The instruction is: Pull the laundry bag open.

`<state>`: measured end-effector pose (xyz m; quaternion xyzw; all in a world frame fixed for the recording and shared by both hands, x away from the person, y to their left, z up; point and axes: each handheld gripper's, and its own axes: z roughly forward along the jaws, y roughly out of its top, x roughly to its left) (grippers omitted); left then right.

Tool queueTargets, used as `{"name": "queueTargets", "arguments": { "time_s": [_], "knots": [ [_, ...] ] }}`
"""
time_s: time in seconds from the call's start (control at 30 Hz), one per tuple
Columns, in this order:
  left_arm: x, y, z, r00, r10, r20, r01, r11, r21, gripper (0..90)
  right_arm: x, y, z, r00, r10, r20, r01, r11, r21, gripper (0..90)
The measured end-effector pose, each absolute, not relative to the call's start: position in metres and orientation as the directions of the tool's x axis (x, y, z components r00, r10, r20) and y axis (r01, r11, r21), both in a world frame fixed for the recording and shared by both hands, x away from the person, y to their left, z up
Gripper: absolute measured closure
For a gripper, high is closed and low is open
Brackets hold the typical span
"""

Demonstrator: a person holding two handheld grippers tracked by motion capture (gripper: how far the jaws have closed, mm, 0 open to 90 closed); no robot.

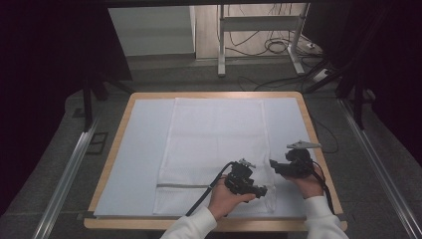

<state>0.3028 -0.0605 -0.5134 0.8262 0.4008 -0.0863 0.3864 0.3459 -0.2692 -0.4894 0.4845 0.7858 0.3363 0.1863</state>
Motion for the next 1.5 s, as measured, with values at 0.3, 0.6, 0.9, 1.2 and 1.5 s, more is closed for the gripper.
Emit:
{"name": "queueTargets", "arguments": {
  "time_s": [0.3, 0.6, 0.9, 1.2, 1.5],
  "knots": [
    [0.303, -0.068, -0.514, 0.662, 0.584, -0.469, 0.735, -0.384, 0.559, 39.5, 0.346, -0.268, -0.490, -0.462, 0.886, 0.028, 0.637, 0.310, 0.706, 29.8],
    [0.303, -0.074, -0.519, 0.661, 0.594, -0.459, 0.736, -0.392, 0.552, 41.9, 0.347, -0.269, -0.491, -0.461, 0.887, 0.024, 0.638, 0.312, 0.704, 29.6],
    [0.304, -0.075, -0.519, 0.657, 0.605, -0.451, 0.733, -0.371, 0.570, 51.3, 0.347, -0.269, -0.491, -0.454, 0.891, 0.018, 0.638, 0.311, 0.705, 29.5],
    [0.307, -0.078, -0.523, 0.655, 0.592, -0.469, 0.738, -0.370, 0.564, 60.8, 0.347, -0.270, -0.491, -0.447, 0.894, 0.019, 0.639, 0.305, 0.706, 29.5],
    [0.313, -0.077, -0.524, 0.648, 0.603, -0.466, 0.745, -0.372, 0.554, 71.3, 0.347, -0.270, -0.491, -0.447, 0.894, 0.019, 0.639, 0.305, 0.706, 29.5]
  ]
}}
